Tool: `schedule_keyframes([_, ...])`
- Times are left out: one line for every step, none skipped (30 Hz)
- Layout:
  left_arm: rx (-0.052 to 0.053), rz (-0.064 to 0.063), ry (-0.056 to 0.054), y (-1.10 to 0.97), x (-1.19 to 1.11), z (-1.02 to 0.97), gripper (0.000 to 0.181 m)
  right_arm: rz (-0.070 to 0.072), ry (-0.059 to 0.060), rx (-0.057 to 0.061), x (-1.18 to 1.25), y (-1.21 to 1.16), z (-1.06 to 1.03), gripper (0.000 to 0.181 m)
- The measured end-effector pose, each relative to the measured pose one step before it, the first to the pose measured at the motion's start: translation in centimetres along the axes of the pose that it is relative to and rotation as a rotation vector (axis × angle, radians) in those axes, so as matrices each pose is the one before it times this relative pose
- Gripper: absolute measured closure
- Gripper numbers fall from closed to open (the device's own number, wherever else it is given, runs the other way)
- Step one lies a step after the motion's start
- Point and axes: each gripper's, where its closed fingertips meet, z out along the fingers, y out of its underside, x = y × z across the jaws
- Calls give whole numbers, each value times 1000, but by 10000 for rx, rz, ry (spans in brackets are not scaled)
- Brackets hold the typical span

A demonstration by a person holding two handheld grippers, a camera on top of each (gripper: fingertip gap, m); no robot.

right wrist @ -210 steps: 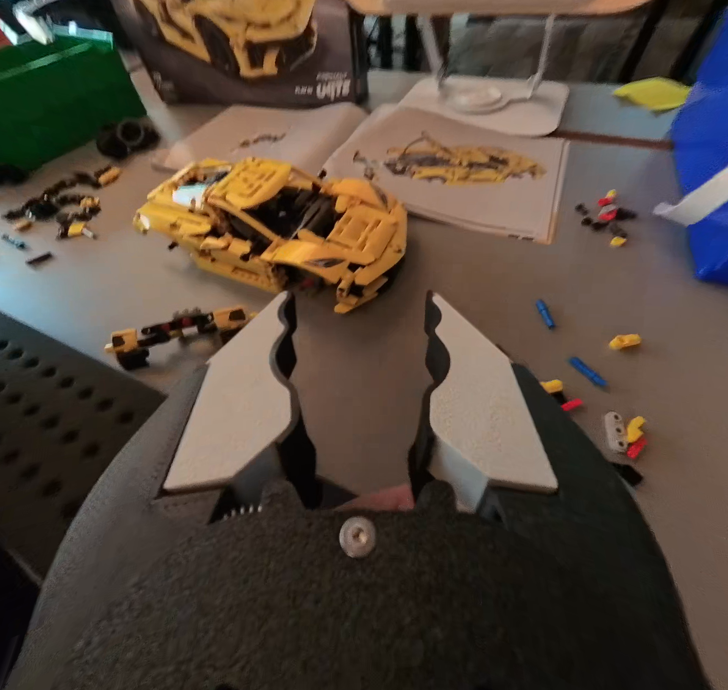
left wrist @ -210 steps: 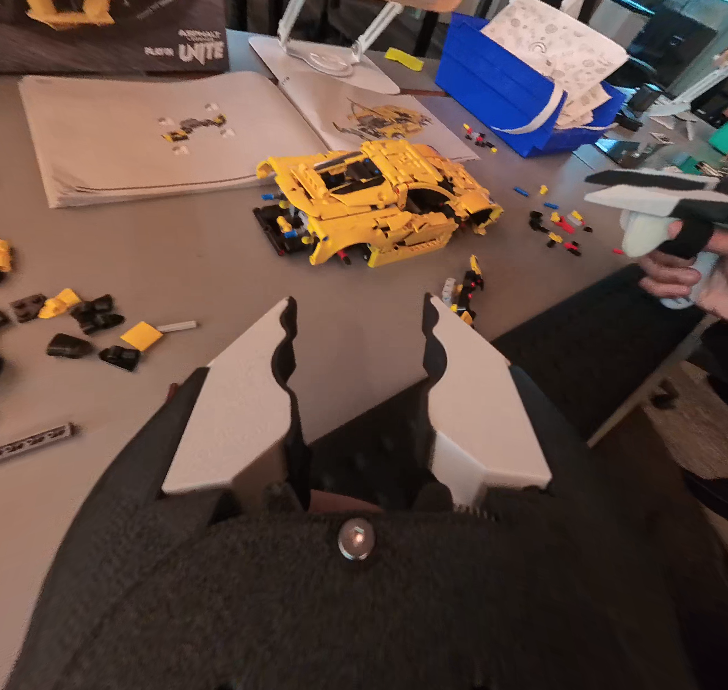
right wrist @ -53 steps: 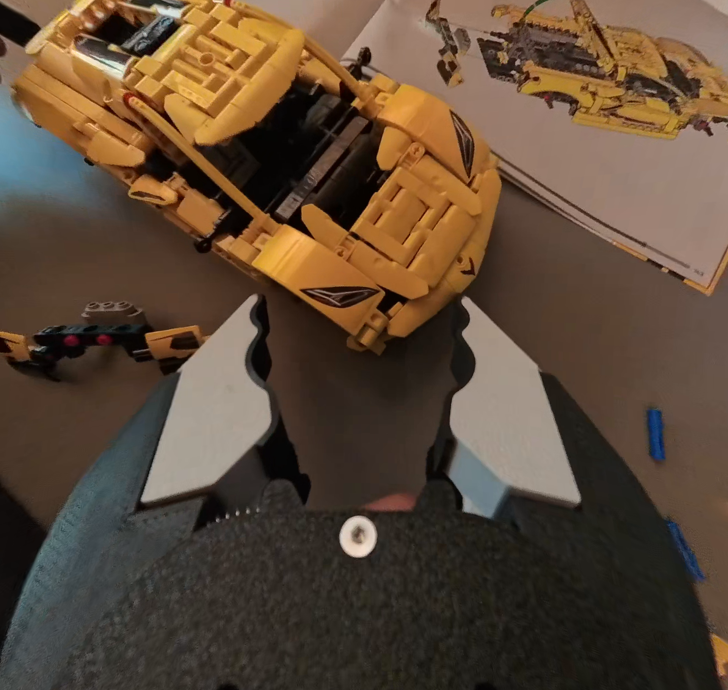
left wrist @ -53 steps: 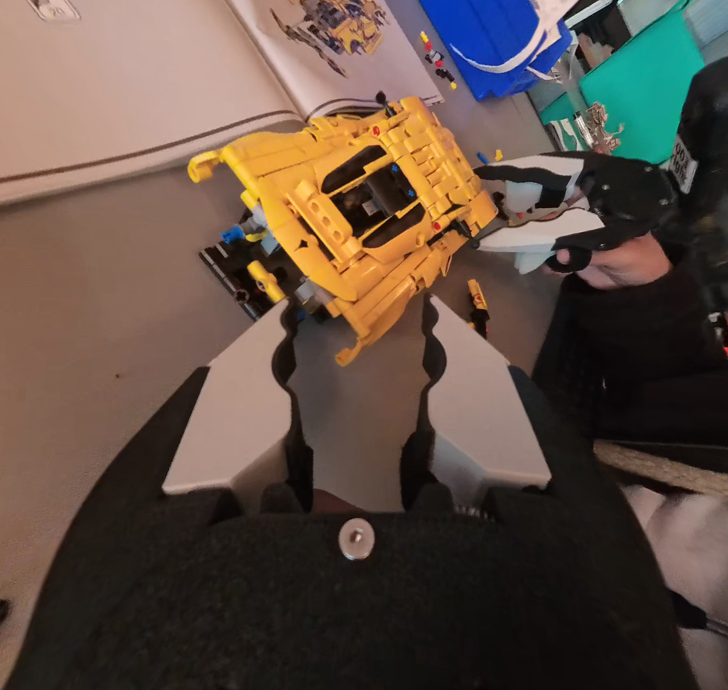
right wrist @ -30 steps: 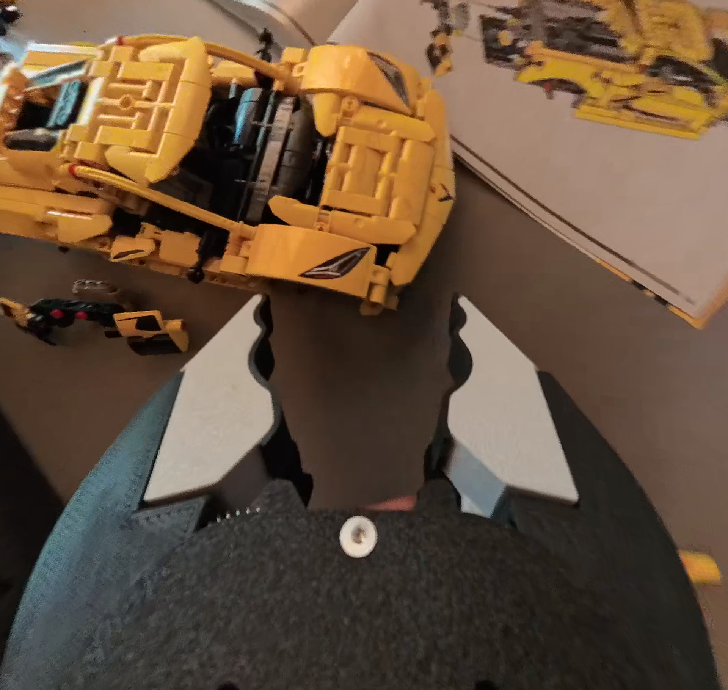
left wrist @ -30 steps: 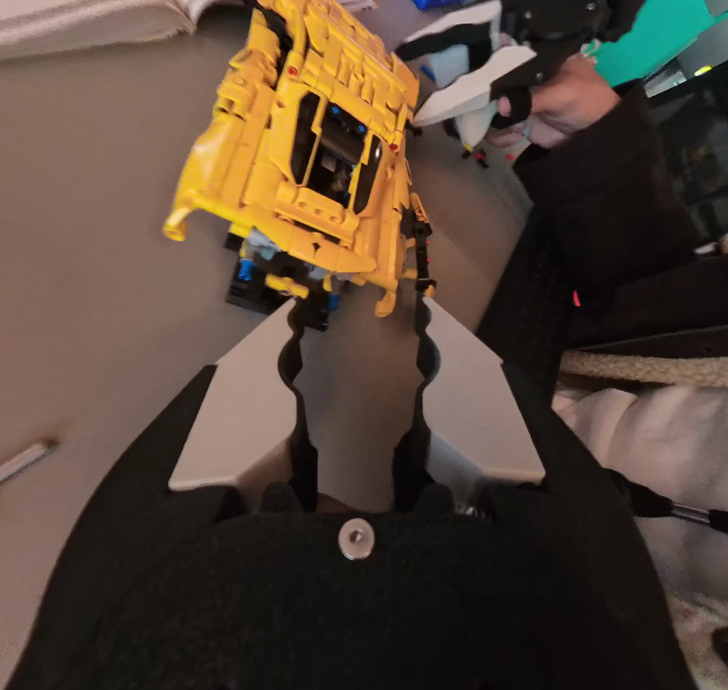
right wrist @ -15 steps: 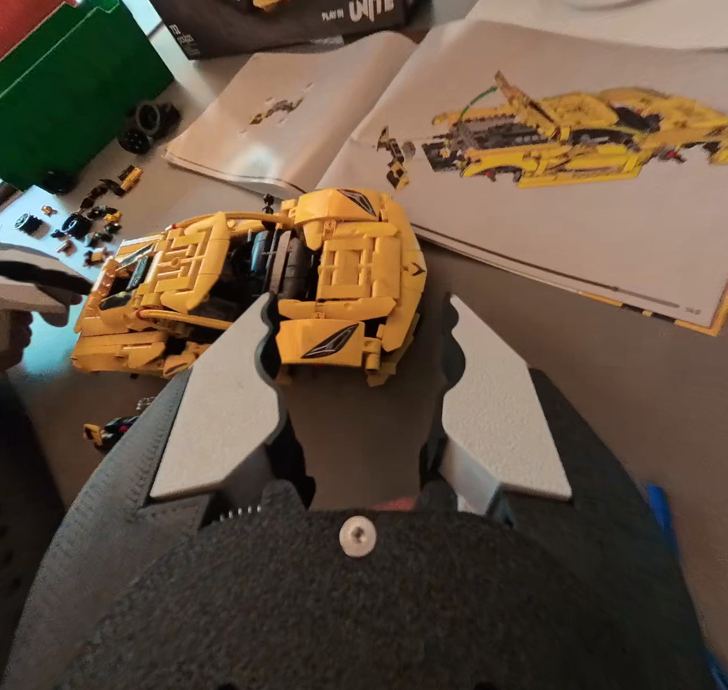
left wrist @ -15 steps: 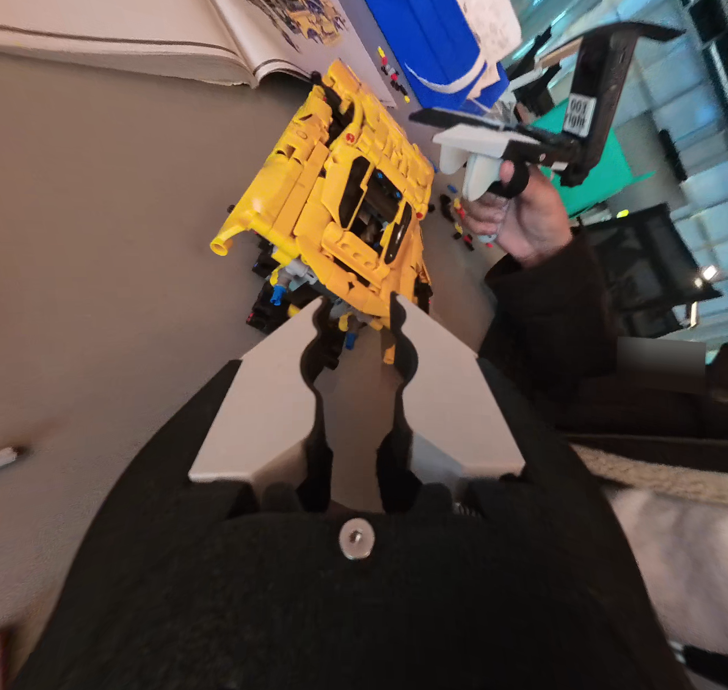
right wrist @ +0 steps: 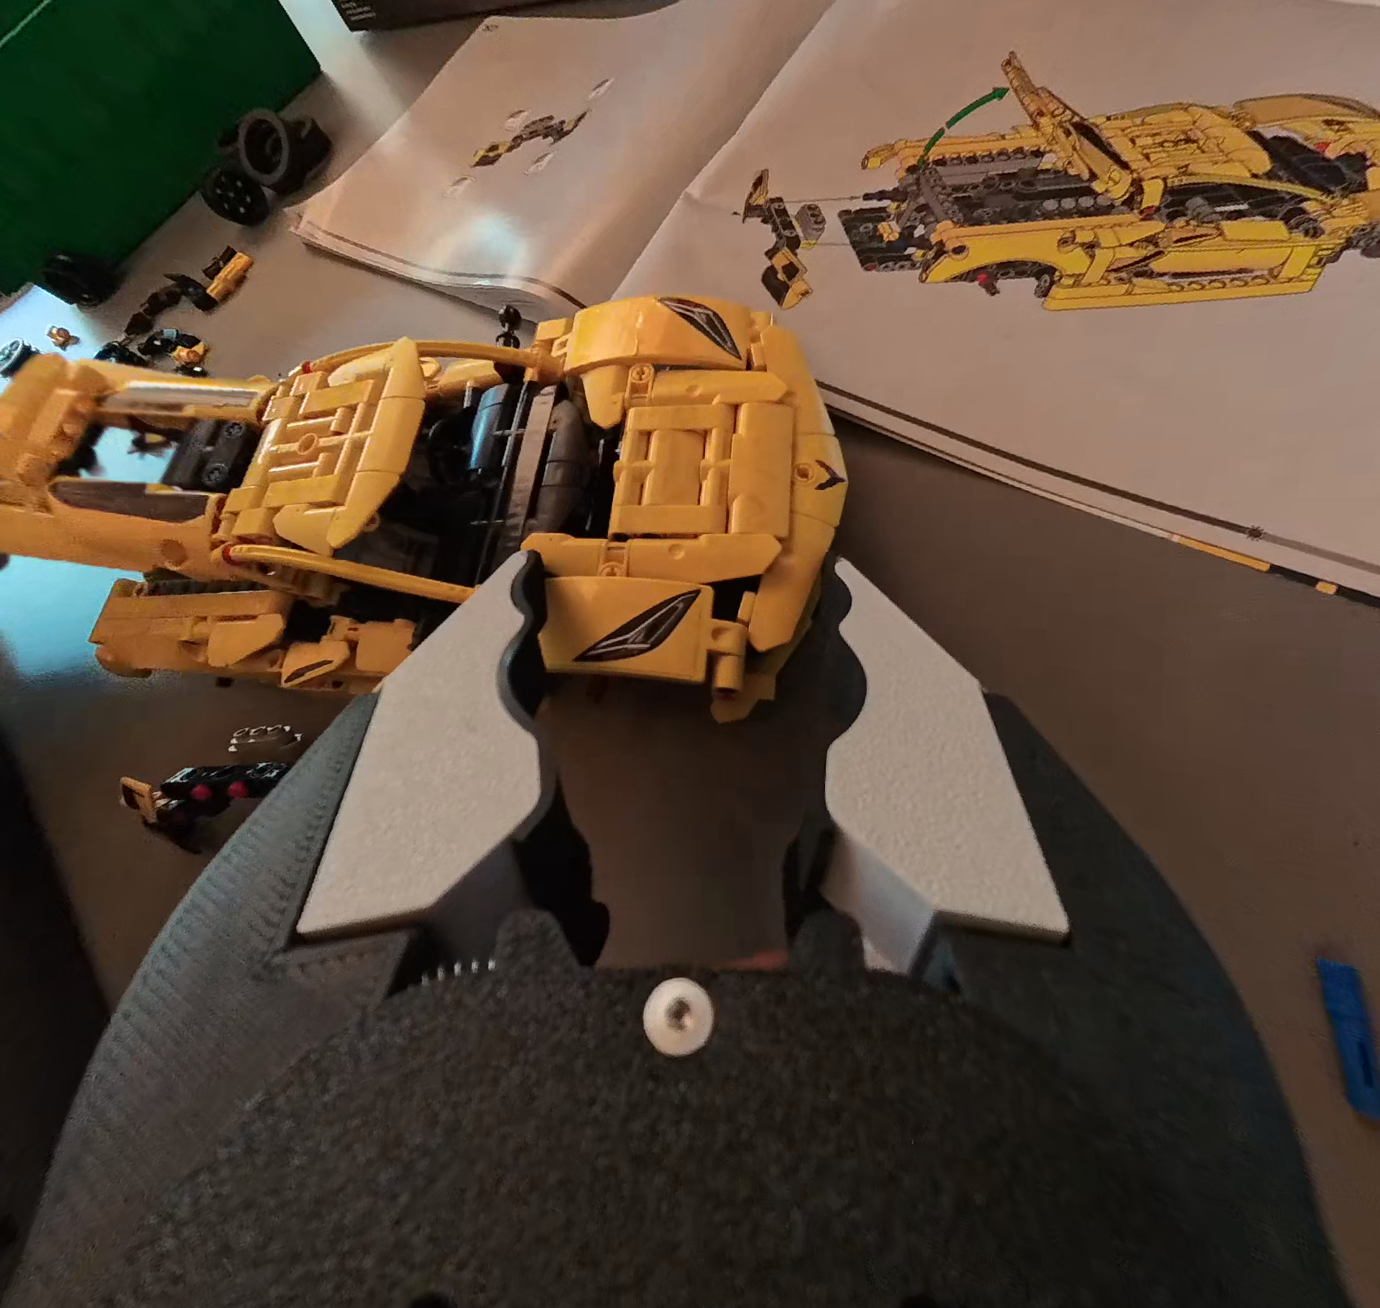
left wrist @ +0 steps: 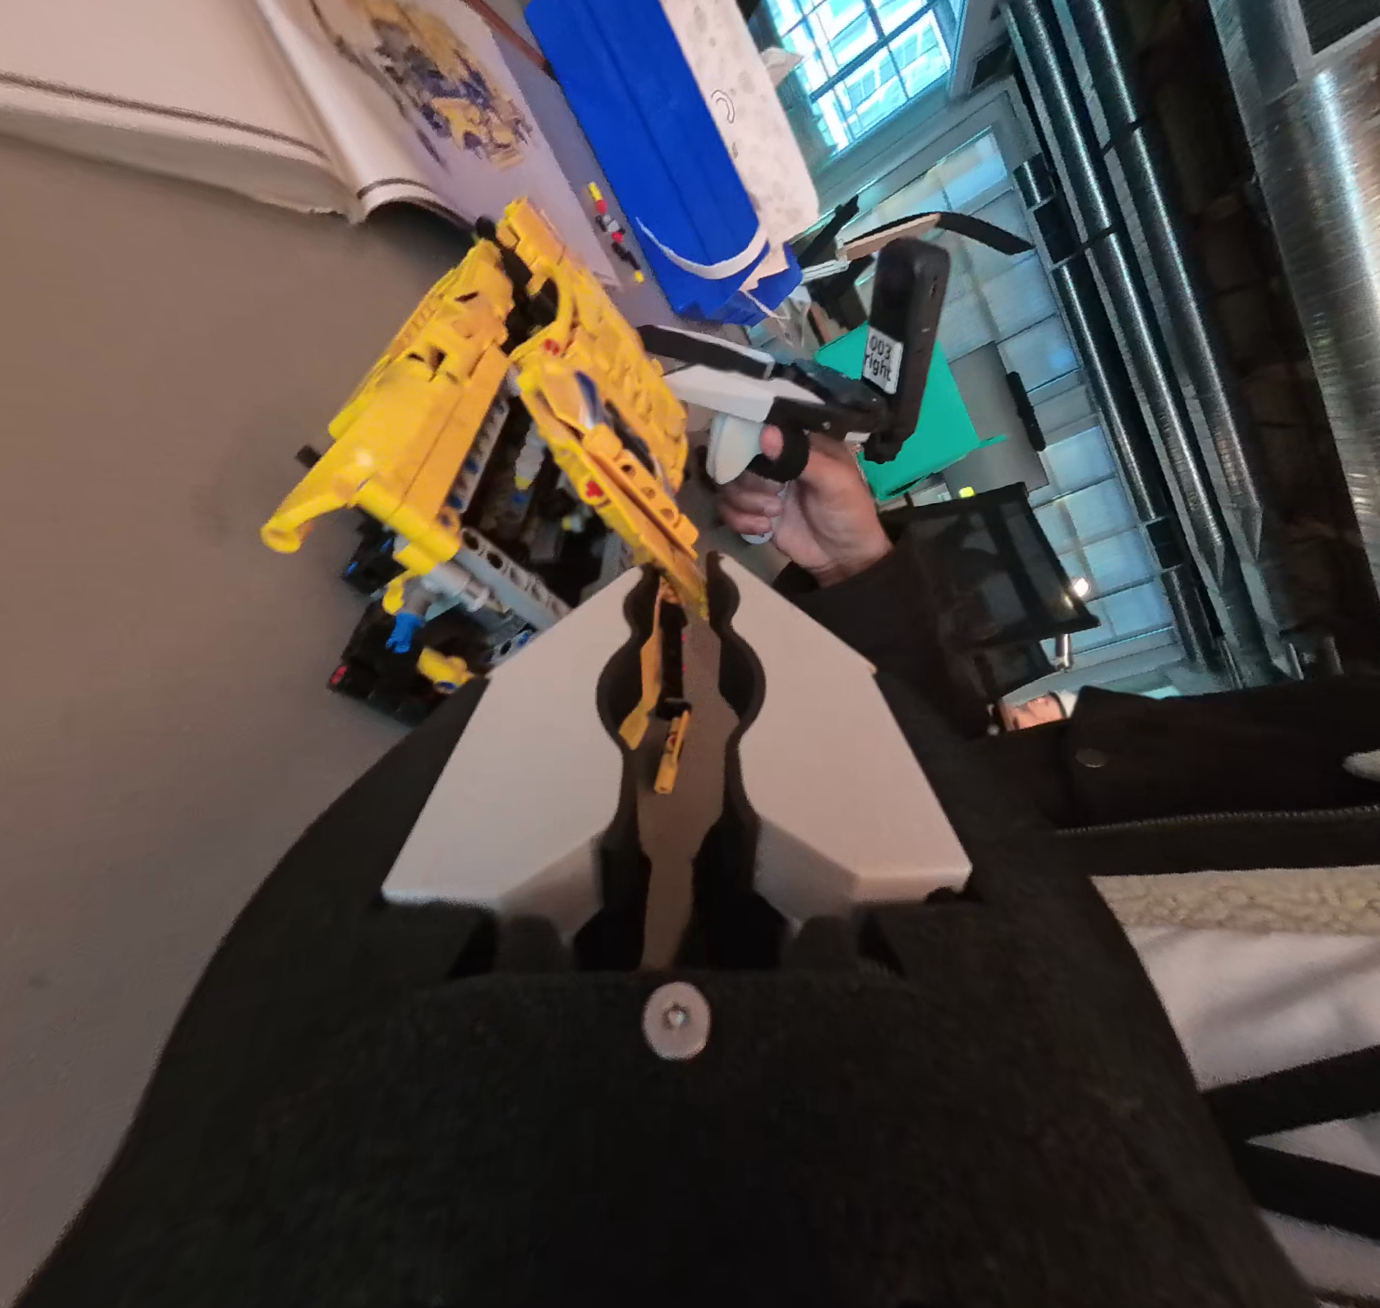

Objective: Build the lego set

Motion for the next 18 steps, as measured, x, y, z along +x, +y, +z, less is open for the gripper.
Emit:
schedule_keyframes([-5, 111, 101, -357, 502, 53, 169, 18, -31, 9, 10, -3, 10, 108])
schedule_keyframes([-37, 113, 67, -331, 480, 116, 168, 19, -31, 20, 5, 12, 14, 107])
schedule_keyframes([-44, 131, 28, -346, 413, 149, 167, 27, -26, 27, -6, 1, 8, 107])
schedule_keyframes([-42, 140, 43, -360, 453, 202, 167, 22, -17, 24, -3, 0, 2, 107])
schedule_keyframes([-49, 147, 60, -385, 482, 263, 166, 6, -7, 12, -8, 10, 3, 107])
schedule_keyframes([-72, 169, 51, -375, 452, 329, 165, -3, 1, 3, 3, 2, -6, 107])
schedule_keyframes([-83, 190, 48, -386, 423, 389, 163, -3, 4, -9, -4, -4, 7, 107])
schedule_keyframes([-87, 210, 43, -387, 373, 461, 162, 0, 3, -9, 2, 0, -4, 107])
schedule_keyframes([-101, 212, 24, -372, 287, 512, 162, 1, -2, -5, -6, -7, -1, 107])
schedule_keyframes([-108, 175, 17, -345, 220, 549, 161, 3, -3, 4, 6, 6, -3, 107])
schedule_keyframes([-109, 125, 20, -330, 182, 566, 160, 11, -3, 5, -12, -1, -5, 107])
schedule_keyframes([-95, 109, 1, -314, 137, 532, 160, 6, -2, 1, -7, 4, -7, 107])
schedule_keyframes([-89, 124, -18, -249, 80, 498, 160, 4, 1, 0, 1, 14, -3, 107])
schedule_keyframes([-89, 112, -18, -191, 46, 429, 160, 2, 0, 2, -2, -3, 2, 107])
schedule_keyframes([-64, 59, -13, -152, 16, 368, 160, 3, -1, 5, -4, -1, -5, 107])
schedule_keyframes([-32, 0, 2, -137, 5, 317, 160, 7, -2, 9, 4, -2, 2, 107])
schedule_keyframes([-19, -17, 9, -115, -1, 285, 160, 9, -4, 9, -8, 1, 4, 107])
schedule_keyframes([-6, -15, -2, -116, -27, 255, 160, 4, -6, 7, 2, -4, 8, 107])
